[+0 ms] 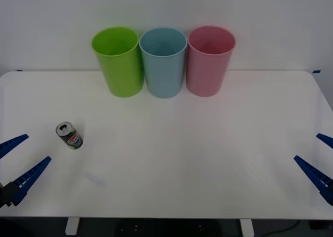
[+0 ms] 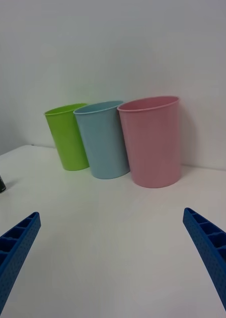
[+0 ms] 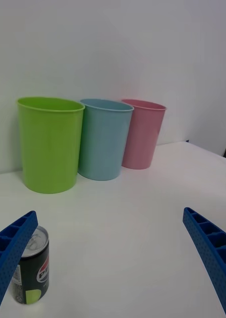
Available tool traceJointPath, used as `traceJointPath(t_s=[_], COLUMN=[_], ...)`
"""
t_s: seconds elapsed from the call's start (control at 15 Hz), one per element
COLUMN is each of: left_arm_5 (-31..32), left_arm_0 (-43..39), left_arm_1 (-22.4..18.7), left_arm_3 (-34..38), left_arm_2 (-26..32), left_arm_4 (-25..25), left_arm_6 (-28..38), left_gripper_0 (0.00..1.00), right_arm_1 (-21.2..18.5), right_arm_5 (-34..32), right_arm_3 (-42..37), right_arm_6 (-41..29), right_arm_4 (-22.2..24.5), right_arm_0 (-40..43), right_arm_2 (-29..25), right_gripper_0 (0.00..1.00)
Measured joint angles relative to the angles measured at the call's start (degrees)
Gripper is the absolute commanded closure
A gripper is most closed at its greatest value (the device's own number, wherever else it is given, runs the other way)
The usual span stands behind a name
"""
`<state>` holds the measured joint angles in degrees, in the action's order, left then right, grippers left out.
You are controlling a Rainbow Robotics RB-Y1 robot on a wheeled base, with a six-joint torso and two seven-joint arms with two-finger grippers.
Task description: Grasp the object on the table and drop it into the matching bin: aluminum can to the light blue bin, PET bottle to the pink bin.
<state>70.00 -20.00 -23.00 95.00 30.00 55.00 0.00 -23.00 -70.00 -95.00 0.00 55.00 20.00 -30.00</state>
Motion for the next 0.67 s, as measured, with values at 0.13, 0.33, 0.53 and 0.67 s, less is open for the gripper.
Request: traceJointPath(t_s=[0.13, 0.33, 0.53, 0.67], left_arm_5=[0.0, 0.3, 0.5, 0.5], left_arm_0=[0.0, 0.2, -0.1, -0.7], left_arm_1=[0.0, 1.5, 1.6, 1.6], left_arm_3=[0.0, -0.9, -1.0, -1.0], left_arm_2=[0.0, -0.2, -0.2, 0.2], left_arm_4=[0.0, -0.4, -1.0, -1.1], left_arm_6=[0.0, -0.1, -0.2, -0.4], left_gripper_0=[0.0, 0.0, 0.0, 0.0], right_arm_1=[0.0, 0.0, 0.0, 0.0], right_arm_5=[0.0, 0.0, 0.0, 0.0], right_arm_3=[0.0, 0.0, 0.0, 0.0], right_arm_6=[0.0, 0.0, 0.0, 0.0], right_arm_4=[0.0, 0.0, 0.0, 0.0], right_arm_0=[0.0, 0.0, 0.0, 0.0], right_arm_2=[0.0, 0.0, 0.0, 0.0], right_gripper_0=[0.0, 0.0, 0.0, 0.0])
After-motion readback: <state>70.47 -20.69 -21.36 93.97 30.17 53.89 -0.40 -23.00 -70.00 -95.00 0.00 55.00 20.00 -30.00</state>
